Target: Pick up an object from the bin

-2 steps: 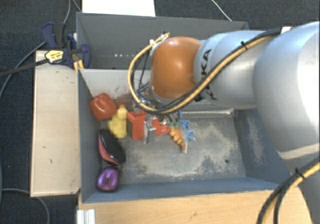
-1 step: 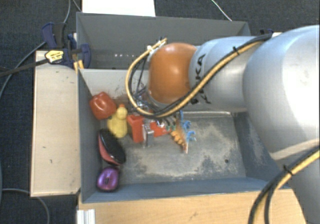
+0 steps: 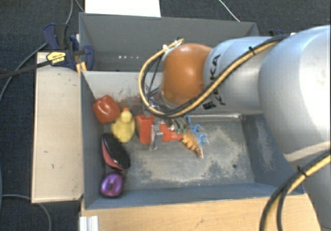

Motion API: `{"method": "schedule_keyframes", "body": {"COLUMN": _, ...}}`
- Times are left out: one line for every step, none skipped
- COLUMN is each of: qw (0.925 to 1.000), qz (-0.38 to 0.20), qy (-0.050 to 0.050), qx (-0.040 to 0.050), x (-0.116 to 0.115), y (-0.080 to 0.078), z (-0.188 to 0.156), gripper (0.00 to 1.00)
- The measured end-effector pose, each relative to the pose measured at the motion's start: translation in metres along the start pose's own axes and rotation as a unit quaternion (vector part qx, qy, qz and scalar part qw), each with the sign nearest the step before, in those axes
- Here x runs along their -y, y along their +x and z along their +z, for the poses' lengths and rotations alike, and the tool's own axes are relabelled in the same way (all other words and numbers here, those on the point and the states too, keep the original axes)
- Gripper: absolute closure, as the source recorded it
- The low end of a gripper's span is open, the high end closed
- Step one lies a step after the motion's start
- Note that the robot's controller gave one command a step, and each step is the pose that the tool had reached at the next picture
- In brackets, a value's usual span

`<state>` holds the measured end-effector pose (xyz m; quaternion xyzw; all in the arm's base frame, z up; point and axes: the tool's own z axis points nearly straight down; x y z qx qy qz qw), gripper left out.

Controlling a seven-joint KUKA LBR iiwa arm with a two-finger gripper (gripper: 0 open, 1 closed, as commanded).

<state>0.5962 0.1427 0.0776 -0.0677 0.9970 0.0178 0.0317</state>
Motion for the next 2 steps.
{"method": "schedule_keyframes", "body": {"qw": 1.0, "qz": 0.002, "qy": 0.0, "qx": 0.0001, "x": 0.0, "y": 0.0, "z": 0.0, "gripper": 1.0}}
{"method": "schedule_keyframes", "body": {"qw": 1.0, "qz": 0.002, "qy": 0.0, "qx": 0.0008, "x": -0.003, "y": -0.006, "z": -0.092, "gripper": 1.0}}
